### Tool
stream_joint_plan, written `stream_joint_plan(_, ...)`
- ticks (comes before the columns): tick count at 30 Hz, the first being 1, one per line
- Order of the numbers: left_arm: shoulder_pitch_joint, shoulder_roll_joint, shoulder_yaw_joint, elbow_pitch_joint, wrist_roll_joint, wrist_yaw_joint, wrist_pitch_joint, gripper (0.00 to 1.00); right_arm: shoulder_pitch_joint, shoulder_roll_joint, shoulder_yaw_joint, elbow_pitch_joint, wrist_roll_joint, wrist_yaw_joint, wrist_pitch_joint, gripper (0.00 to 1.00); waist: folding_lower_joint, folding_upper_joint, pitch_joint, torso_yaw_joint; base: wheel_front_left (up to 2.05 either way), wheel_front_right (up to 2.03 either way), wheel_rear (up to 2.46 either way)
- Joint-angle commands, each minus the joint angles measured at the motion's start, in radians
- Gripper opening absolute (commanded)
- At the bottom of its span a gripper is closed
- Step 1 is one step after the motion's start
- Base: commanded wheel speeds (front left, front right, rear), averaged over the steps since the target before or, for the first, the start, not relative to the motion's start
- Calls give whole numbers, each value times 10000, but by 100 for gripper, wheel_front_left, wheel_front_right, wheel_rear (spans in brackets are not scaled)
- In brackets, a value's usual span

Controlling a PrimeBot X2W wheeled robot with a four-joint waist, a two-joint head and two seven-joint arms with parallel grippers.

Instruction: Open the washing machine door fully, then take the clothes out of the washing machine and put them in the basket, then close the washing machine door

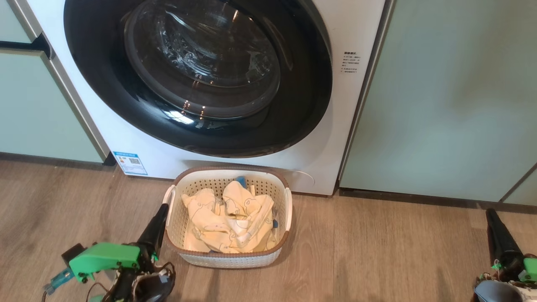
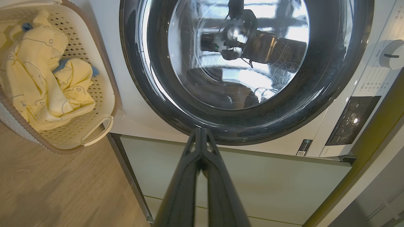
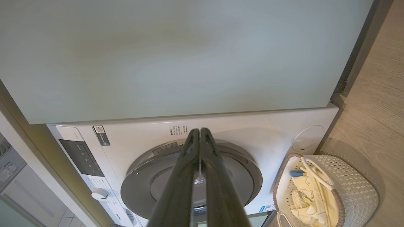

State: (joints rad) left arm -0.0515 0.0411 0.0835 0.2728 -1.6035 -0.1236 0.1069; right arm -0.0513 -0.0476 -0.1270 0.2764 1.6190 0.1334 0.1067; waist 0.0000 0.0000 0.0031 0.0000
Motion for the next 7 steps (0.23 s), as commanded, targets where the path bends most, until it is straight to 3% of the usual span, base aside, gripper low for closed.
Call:
stream_joint_plan(1,-565,91,301,-277,-52,-71,62,0,-563,-53,161,-318,-81,-27,42,0,0,0,0,0,0,0,0)
stream_joint_plan(7,-565,91,301,-277,-53,-71,62,0,-563,-51,158,-318,-84,-27,45,0,0,0,0,0,0,0,0)
